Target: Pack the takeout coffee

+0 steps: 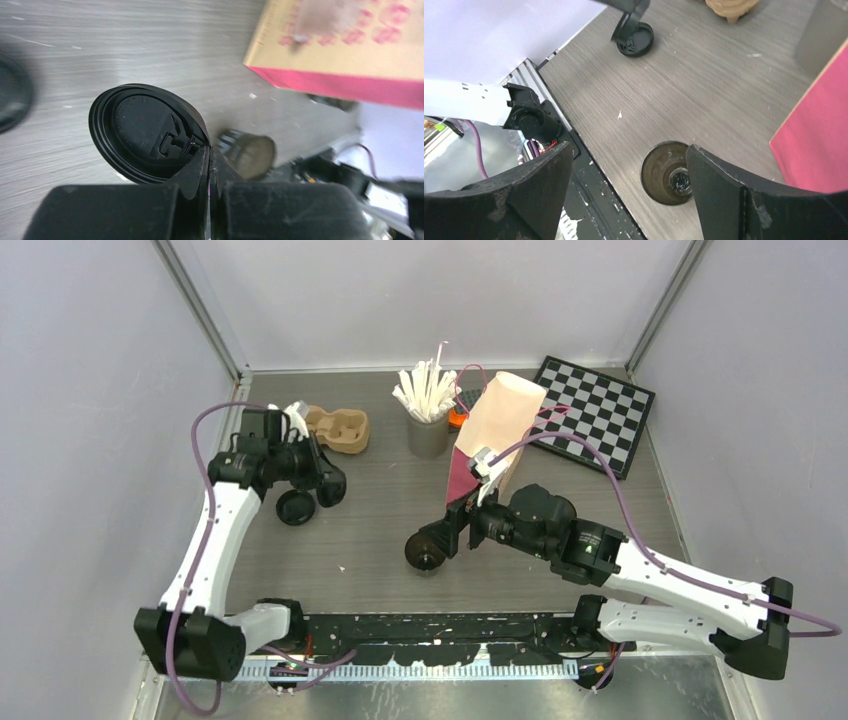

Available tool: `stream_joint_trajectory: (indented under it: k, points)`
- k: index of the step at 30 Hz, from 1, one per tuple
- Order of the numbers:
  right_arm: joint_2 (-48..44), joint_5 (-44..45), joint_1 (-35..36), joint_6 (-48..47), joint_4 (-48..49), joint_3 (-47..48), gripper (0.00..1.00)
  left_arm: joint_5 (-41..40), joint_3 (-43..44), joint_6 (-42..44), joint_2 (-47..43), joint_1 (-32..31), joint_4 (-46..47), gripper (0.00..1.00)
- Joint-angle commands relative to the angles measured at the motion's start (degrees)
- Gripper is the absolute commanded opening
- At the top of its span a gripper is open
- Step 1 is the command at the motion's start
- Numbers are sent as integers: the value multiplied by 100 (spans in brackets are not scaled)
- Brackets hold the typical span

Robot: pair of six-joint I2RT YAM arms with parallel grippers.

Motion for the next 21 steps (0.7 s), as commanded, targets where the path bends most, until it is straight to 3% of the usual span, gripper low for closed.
stream_joint_trajectory:
  k: [1,5,9,12,14,21]
  points:
    - [151,-228,43,-908,1039,249,88,2392,-516,-492,-717,-15,552,0]
    - [129,-432,165,-1665,2503,-226,88,3546,-1074,-1224,-1336,-16,1264,0]
    - [207,-1079,352,-3036,3691,-823,88,4245,-1514,-1918,-1843,-20,2061,0]
    - [241,-1673,407,-4089,3629,-1008,89,4503,-1920,-2875,-2073,-112,2975,0]
    - [237,-1568,457,-4471,3653,-1080,89,4636,-2160,-3479,-2153,-158,3661,0]
    - [409,-1282,482,-4855,4770,-1554,93,4603,-2344,-4330,-2302,-466,4597,0]
